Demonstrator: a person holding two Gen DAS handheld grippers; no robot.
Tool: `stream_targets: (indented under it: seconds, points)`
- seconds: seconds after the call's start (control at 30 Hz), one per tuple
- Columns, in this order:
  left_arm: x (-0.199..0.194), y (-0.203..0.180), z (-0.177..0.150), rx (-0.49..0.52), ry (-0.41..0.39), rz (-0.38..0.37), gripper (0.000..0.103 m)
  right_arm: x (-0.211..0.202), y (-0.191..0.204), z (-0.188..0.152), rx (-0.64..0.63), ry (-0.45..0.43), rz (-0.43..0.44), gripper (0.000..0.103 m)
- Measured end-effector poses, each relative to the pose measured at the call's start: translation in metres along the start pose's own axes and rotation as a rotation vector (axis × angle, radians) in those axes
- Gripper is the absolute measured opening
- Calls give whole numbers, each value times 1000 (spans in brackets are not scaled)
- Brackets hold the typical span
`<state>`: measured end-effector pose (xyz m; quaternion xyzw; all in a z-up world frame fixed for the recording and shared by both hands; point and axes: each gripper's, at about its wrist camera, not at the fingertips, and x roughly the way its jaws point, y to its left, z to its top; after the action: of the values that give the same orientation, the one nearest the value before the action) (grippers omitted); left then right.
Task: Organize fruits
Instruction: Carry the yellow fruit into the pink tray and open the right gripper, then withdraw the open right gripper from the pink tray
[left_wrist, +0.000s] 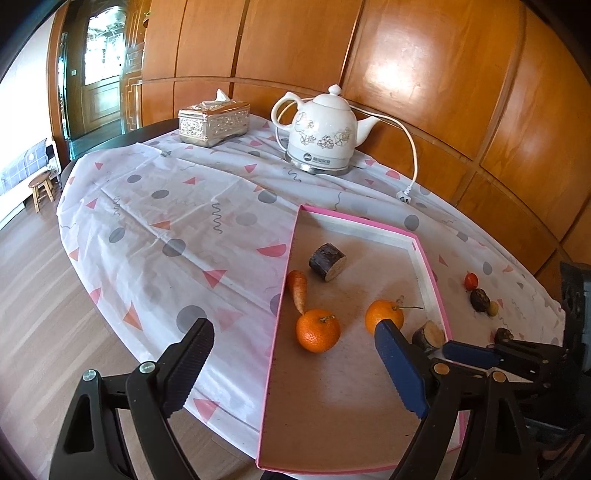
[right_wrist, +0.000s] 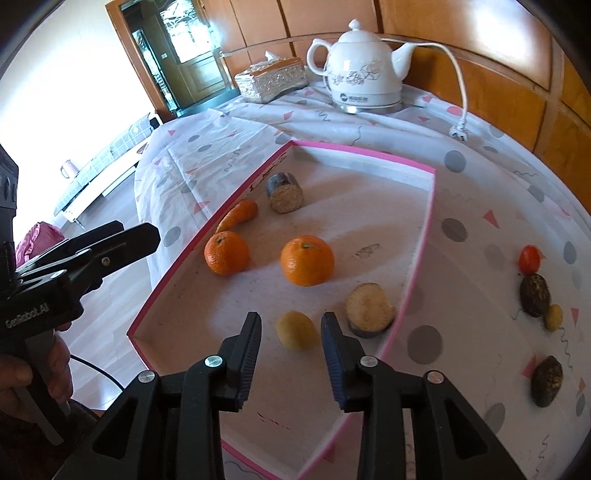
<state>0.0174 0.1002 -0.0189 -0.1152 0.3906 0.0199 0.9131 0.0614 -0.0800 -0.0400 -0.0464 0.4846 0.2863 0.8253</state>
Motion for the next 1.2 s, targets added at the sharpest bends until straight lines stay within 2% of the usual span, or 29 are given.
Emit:
stream_targets:
  seconds: [0.8,1.2]
  points:
    - [-6,-45,-3,147,-8,-40,89,-78,-86,-44,132,-89,-182,34]
    - [-4,-65,-4,199,1,-67,89,-108,-130,-67,212,-93,-277,34]
